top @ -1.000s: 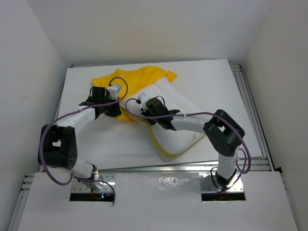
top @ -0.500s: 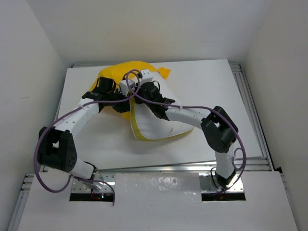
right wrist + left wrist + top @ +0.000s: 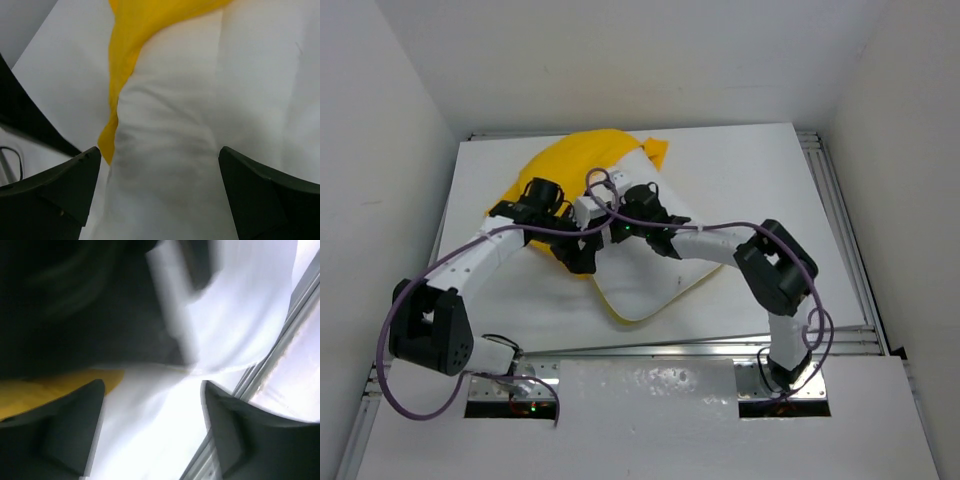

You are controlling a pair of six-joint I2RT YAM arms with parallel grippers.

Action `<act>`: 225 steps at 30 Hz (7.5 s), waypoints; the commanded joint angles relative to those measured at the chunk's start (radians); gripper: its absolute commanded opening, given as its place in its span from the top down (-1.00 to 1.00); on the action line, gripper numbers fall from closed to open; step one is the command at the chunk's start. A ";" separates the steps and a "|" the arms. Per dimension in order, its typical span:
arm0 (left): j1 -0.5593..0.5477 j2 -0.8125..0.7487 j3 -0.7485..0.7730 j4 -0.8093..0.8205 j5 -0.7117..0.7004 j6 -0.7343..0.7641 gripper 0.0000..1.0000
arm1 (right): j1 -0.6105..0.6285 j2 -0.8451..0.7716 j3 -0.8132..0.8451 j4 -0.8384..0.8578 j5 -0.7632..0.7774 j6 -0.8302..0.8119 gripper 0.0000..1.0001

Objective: Put the pillow into the pillowcase

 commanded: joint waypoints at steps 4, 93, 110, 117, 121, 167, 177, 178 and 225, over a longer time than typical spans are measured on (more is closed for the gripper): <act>0.002 -0.120 0.248 -0.115 -0.095 0.064 -0.99 | -0.105 -0.267 -0.037 -0.202 -0.169 -0.151 -0.98; -0.402 0.490 0.565 0.365 -0.853 0.029 0.25 | -0.461 -0.192 -0.207 -0.129 -0.228 -0.049 -0.98; -0.392 0.853 0.862 0.487 -1.011 0.020 0.63 | -0.482 -0.036 -0.319 0.157 -0.647 0.218 -0.54; -0.392 0.672 0.841 0.359 -0.700 -0.077 1.00 | -0.491 -0.047 -0.360 0.372 -0.724 0.341 1.00; -0.408 0.542 0.778 0.307 -0.502 -0.095 1.00 | -0.482 -0.210 -0.409 0.464 -0.658 0.269 1.00; -0.052 0.115 0.498 0.128 -0.428 -0.121 -0.41 | -0.602 -0.393 -0.169 -0.315 0.054 -0.106 0.66; 0.169 0.216 0.211 0.160 -0.477 -0.146 -0.41 | -0.745 0.074 0.266 -0.600 -0.018 -0.121 -0.82; 0.175 0.227 0.183 0.191 -0.480 -0.138 -0.51 | -0.745 0.102 0.288 -0.612 -0.034 -0.133 -0.85; 0.459 0.270 0.687 -0.389 0.459 -0.033 1.00 | -0.791 -0.543 -0.032 0.134 -0.848 0.735 1.00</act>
